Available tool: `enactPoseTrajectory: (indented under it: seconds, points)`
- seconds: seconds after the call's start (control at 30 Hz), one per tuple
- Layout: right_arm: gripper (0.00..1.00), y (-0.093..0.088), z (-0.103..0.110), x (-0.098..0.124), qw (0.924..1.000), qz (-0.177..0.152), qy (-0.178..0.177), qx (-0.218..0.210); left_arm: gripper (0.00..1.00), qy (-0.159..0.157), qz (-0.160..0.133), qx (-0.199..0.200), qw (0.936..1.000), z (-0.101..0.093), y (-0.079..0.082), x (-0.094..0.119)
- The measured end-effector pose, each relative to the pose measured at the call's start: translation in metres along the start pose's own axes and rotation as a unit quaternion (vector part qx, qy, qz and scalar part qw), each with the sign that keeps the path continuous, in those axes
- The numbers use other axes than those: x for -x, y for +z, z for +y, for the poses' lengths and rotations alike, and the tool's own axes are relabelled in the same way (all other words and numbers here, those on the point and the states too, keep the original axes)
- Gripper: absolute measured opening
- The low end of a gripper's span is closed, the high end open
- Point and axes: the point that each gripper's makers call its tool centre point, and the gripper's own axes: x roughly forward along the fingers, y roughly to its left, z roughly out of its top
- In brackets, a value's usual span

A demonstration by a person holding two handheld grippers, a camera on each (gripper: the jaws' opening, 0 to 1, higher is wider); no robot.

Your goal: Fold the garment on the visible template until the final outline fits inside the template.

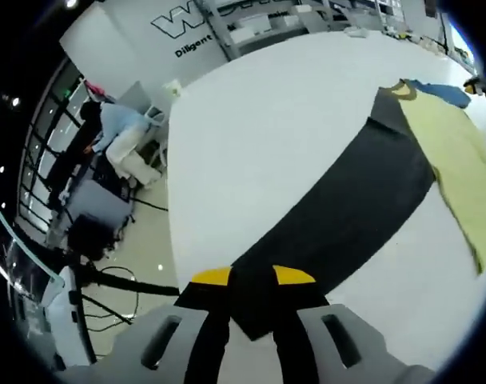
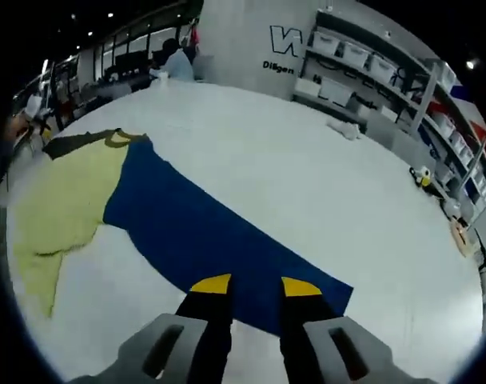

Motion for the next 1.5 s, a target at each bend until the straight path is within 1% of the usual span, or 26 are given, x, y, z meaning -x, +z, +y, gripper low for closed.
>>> enactPoseTrajectory:
  seconds: [0.07, 0.1, 0.17, 0.2, 0.23, 0.3, 0.33, 0.37, 0.4, 0.47, 0.5, 0.6, 0.63, 0.67, 0.7, 0.73, 0.8, 0.87, 0.9, 0.93, 0.97, 1.0, 1.03, 1.2, 1.37, 1.5]
  points:
    - [0.18, 0.002, 0.021, 0.008, 0.9998, -0.013, 0.014, 0.001, 0.24, -0.014, -0.010, 0.003, 0.9998, -0.019, -0.002, 0.009]
    - [0.18, 0.003, 0.036, 0.013, 0.9993, -0.022, 0.028, 0.009, 0.24, -0.036, -0.018, 0.011, 0.9991, -0.036, -0.004, 0.014]
    - [0.20, 0.005, 0.058, 0.020, 0.9982, -0.039, 0.043, 0.012, 0.26, -0.057, -0.028, 0.026, 0.9976, -0.056, -0.004, 0.022]
    - [0.20, 0.007, 0.068, 0.023, 0.9971, -0.051, 0.054, 0.016, 0.27, -0.070, -0.037, 0.028, 0.9965, -0.071, -0.003, 0.028]
    - [0.20, 0.008, 0.077, 0.026, 0.9960, -0.058, 0.062, 0.028, 0.27, -0.079, -0.035, 0.024, 0.9960, -0.082, -0.006, 0.031]
    - [0.20, 0.003, 0.095, 0.033, 0.9952, -0.058, 0.072, 0.032, 0.30, -0.102, -0.043, 0.025, 0.9936, -0.107, -0.008, 0.042]
    - [0.21, 0.002, 0.104, 0.035, 0.9940, -0.062, 0.082, 0.036, 0.30, -0.125, -0.048, 0.025, 0.9907, -0.125, -0.009, 0.048]
    - [0.21, 0.001, 0.107, 0.036, 0.9937, -0.066, 0.084, 0.035, 0.31, -0.130, -0.047, 0.025, 0.9901, -0.130, -0.010, 0.049]
    - [0.21, -0.001, 0.118, 0.039, 0.9928, -0.070, 0.092, 0.031, 0.31, -0.145, -0.049, 0.020, 0.9880, -0.145, -0.014, 0.054]
    - [0.23, -0.004, 0.136, 0.044, 0.9905, -0.073, 0.107, 0.045, 0.31, -0.173, -0.048, 0.011, 0.9837, -0.170, -0.020, 0.063]
    - [0.24, -0.006, 0.138, 0.044, 0.9900, -0.074, 0.111, 0.047, 0.31, -0.176, -0.047, 0.013, 0.9832, -0.174, -0.022, 0.065]
    - [0.26, -0.011, 0.163, 0.052, 0.9869, -0.080, 0.130, 0.053, 0.30, -0.218, -0.053, 0.015, 0.9745, -0.203, -0.030, 0.071]
    - [0.25, -0.012, 0.172, 0.054, 0.9851, -0.083, 0.140, 0.055, 0.30, -0.245, -0.058, 0.007, 0.9678, -0.218, -0.032, 0.075]
    - [0.26, -0.014, 0.180, 0.056, 0.9837, -0.081, 0.147, 0.065, 0.29, -0.247, -0.064, 0.010, 0.9669, -0.222, -0.033, 0.077]
    - [0.26, -0.017, 0.192, 0.060, 0.9820, -0.078, 0.155, 0.074, 0.29, -0.248, -0.062, 0.012, 0.9666, -0.227, -0.035, 0.078]
    - [0.26, -0.018, 0.200, 0.062, 0.9801, -0.082, 0.165, 0.075, 0.29, -0.271, -0.056, 0.005, 0.9611, -0.240, -0.041, 0.081]
    - [0.28, -0.023, 0.215, 0.066, 0.9776, -0.079, 0.175, 0.086, 0.30, -0.293, -0.042, -0.011, 0.9551, -0.258, -0.050, 0.085]
    - [0.28, -0.029, 0.232, 0.071, 0.9724, -0.073, 0.193, 0.109, 0.32, -0.302, -0.034, -0.015, 0.9526, -0.269, -0.056, 0.083]
    - [0.29, -0.032, 0.236, 0.072, 0.9712, -0.069, 0.195, 0.119, 0.32, -0.306, -0.033, -0.015, 0.9514, -0.272, -0.056, 0.082]
    - [0.30, -0.032, 0.243, 0.074, 0.9716, -0.074, 0.197, 0.108, 0.31, -0.311, -0.034, -0.013, 0.9498, -0.276, -0.054, 0.084]
    - [0.30, -0.033, 0.248, 0.075, 0.9703, -0.074, 0.201, 0.112, 0.31, -0.311, -0.035, -0.013, 0.9496, -0.277, -0.054, 0.083]
    - [0.30, -0.036, 0.255, 0.077, 0.9666, -0.070, 0.206, 0.135, 0.30, -0.315, -0.033, -0.013, 0.9484, -0.281, -0.054, 0.083]
    - [0.30, -0.038, 0.260, 0.077, 0.9657, -0.068, 0.209, 0.137, 0.29, -0.319, -0.032, -0.015, 0.9472, -0.284, -0.054, 0.083]
    - [0.31, -0.043, 0.274, 0.078, 0.9622, -0.066, 0.215, 0.154, 0.27, -0.327, -0.029, -0.014, 0.9443, -0.293, -0.056, 0.084]
    - [0.32, -0.052, 0.287, 0.078, 0.9548, -0.054, 0.226, 0.185, 0.24, -0.330, -0.029, -0.008, 0.9434, -0.299, -0.058, 0.083]
    - [0.32, -0.057, 0.295, 0.077, 0.9493, -0.049, 0.232, 0.207, 0.10, -0.324, -0.035, -0.005, 0.9453, -0.297, -0.056, 0.081]
